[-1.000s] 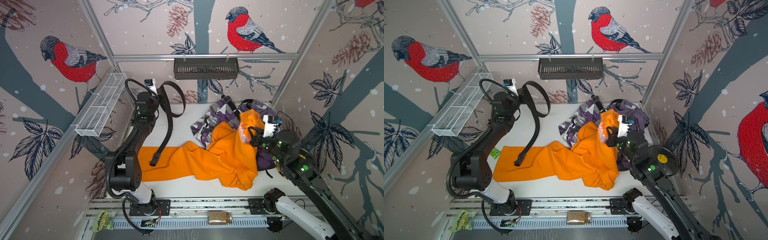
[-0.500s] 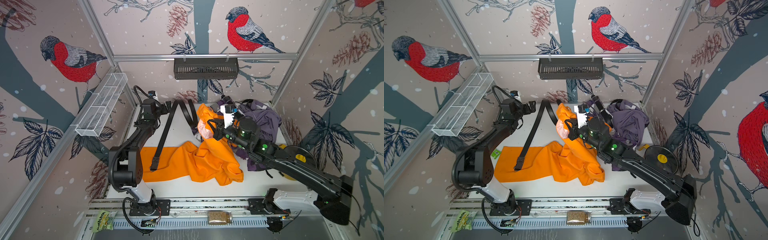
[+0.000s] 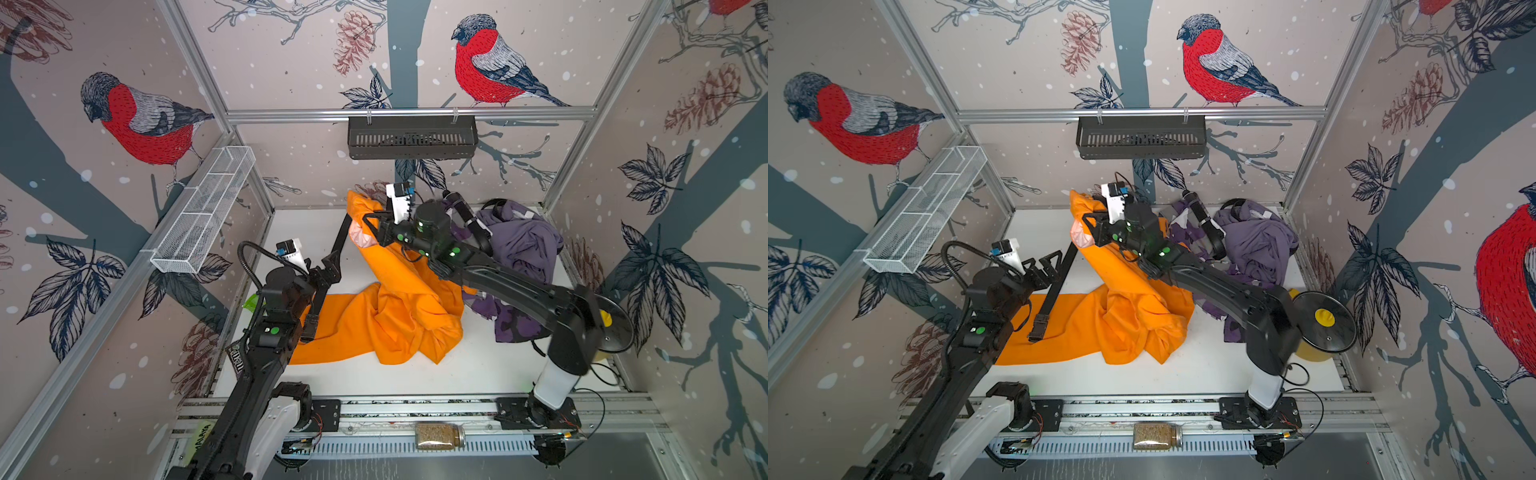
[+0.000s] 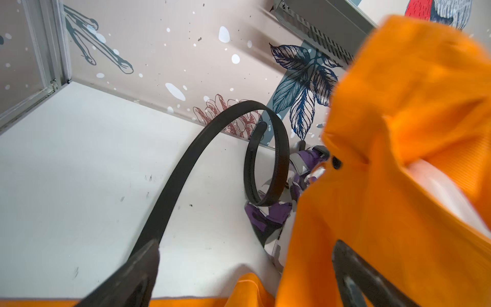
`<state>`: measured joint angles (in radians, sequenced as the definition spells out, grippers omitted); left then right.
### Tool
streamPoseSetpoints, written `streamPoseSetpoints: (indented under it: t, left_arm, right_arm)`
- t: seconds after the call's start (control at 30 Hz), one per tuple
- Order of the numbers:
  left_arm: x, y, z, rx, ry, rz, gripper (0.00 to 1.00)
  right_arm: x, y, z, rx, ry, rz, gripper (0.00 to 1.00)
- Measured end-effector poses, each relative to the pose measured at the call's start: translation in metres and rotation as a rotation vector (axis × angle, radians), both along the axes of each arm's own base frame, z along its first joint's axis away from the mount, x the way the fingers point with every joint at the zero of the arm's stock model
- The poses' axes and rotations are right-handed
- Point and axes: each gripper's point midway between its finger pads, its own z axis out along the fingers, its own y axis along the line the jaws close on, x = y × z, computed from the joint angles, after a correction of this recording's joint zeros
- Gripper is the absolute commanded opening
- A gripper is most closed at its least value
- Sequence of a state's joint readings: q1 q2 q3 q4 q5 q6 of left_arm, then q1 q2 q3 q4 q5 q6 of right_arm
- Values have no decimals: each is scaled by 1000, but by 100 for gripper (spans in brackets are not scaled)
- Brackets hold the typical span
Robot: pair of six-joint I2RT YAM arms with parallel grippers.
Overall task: Remove the belt from the trousers
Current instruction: Adjust the trousers at the center of the board.
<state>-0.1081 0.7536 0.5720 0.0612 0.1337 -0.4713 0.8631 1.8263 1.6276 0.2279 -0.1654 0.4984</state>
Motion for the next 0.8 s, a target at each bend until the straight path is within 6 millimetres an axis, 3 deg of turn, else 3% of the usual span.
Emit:
streamPoseSetpoints:
  t: [0.1, 0.23, 0.37, 0.5, 0.6, 0.8]
  left_arm:
    - [-8, -6, -11, -16, 37, -16, 99]
    - [-6, -33, -29, -9, 123, -85, 99]
    - [-11, -91, -39, 35, 193, -222, 99]
    - [-20, -145, -45, 101, 225, -340, 99]
    - [-24, -182, -60, 206, 268, -434, 99]
    - [-33, -232, -95, 386, 363, -615, 99]
  right_arm:
    - [8, 17, -14, -100, 36, -19, 87]
    - [11, -4, -17, -176, 49, -102, 96]
    - [11, -55, -28, -263, 68, -215, 100]
    - [0, -105, -30, -309, 90, -293, 99]
    - [-9, -158, -34, -319, 103, -373, 100]
    - [-27, -228, -29, -307, 109, -486, 99]
